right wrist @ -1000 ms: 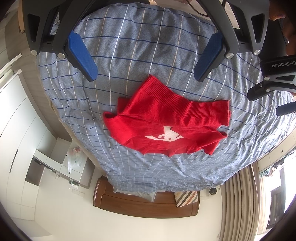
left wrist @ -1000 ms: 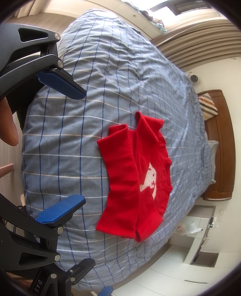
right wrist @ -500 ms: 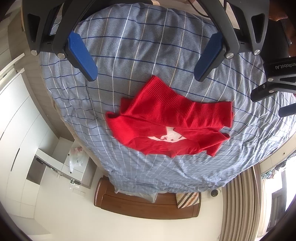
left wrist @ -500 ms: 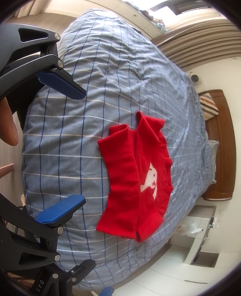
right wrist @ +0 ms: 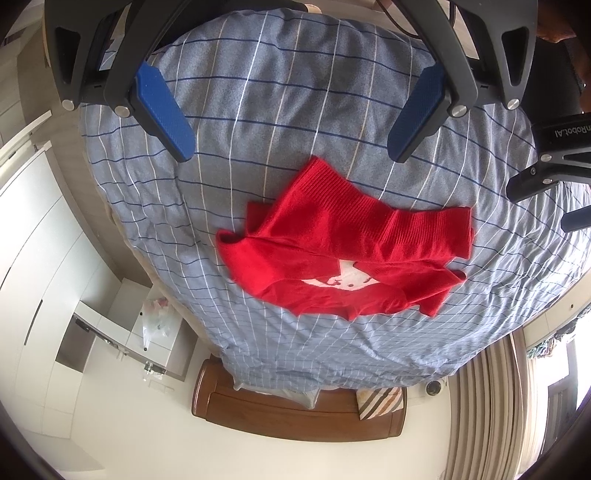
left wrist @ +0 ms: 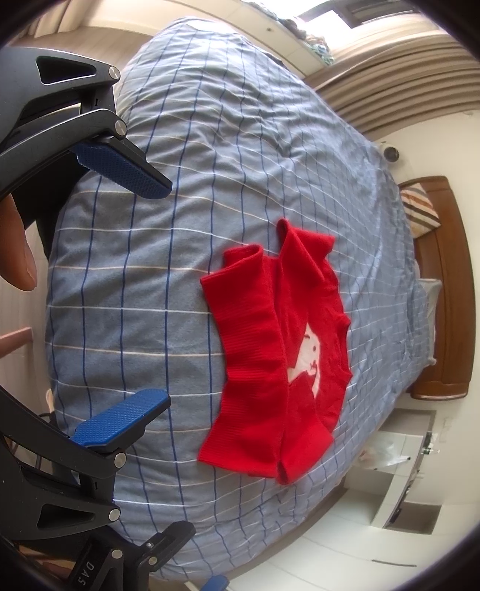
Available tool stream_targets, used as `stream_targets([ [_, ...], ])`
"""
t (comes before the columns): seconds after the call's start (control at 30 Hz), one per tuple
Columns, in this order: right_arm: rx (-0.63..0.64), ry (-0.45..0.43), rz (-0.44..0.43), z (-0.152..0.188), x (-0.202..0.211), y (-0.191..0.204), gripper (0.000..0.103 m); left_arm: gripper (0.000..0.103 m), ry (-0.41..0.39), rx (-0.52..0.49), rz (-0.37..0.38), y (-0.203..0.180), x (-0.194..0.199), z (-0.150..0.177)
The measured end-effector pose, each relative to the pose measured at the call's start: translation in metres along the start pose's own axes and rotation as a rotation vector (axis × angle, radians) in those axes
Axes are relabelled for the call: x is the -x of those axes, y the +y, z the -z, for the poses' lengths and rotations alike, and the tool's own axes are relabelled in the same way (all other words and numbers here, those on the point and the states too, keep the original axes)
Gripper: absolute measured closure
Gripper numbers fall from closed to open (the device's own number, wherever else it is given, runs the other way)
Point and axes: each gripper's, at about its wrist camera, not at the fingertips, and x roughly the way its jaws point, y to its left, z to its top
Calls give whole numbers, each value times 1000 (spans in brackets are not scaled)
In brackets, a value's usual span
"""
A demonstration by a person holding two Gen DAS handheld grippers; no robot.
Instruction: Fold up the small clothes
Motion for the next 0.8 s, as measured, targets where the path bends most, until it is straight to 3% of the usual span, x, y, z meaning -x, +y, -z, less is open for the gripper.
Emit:
stream_targets([
  [0.13, 0, -1, -1, 0, 0, 0, 0, 0, 20, 6, 3, 1, -7, 2],
  [0.33, -42, -57, -42, 3, -6, -15, 0, 0, 121, 56, 0, 29, -47, 9],
  [0.4, -92, -82, -104, 8, -16, -31, 0, 0, 141, 82, -16, 48, -63, 10],
  [0.47, -161, -36, -195, 16, -39, -46, 0, 0, 156, 101, 6, 65, -78, 7],
  [0.57, -260, 32, -360, 29, -80, -59, 0, 1, 134, 131, 131, 79, -108, -2],
  [0.67, -332, 63, -482, 35, -119, -57, 1, 3, 182, 181, 228, 81, -140, -11],
  [0.7, -352, 70, -503, 35, -130, -54, 5, 5, 183, 191, 247, 79, -147, -14],
  [0.73, -368, 73, -520, 34, -140, -51, 10, 14, 187, 184, 249, 75, -152, -17],
  [0.77, -378, 74, -531, 32, -148, -48, 19, 32, 198, 175, 252, 69, -157, -19],
  [0.8, -387, 69, -553, 29, -154, -45, 26, 44, 200, 178, 282, 64, -163, -23],
])
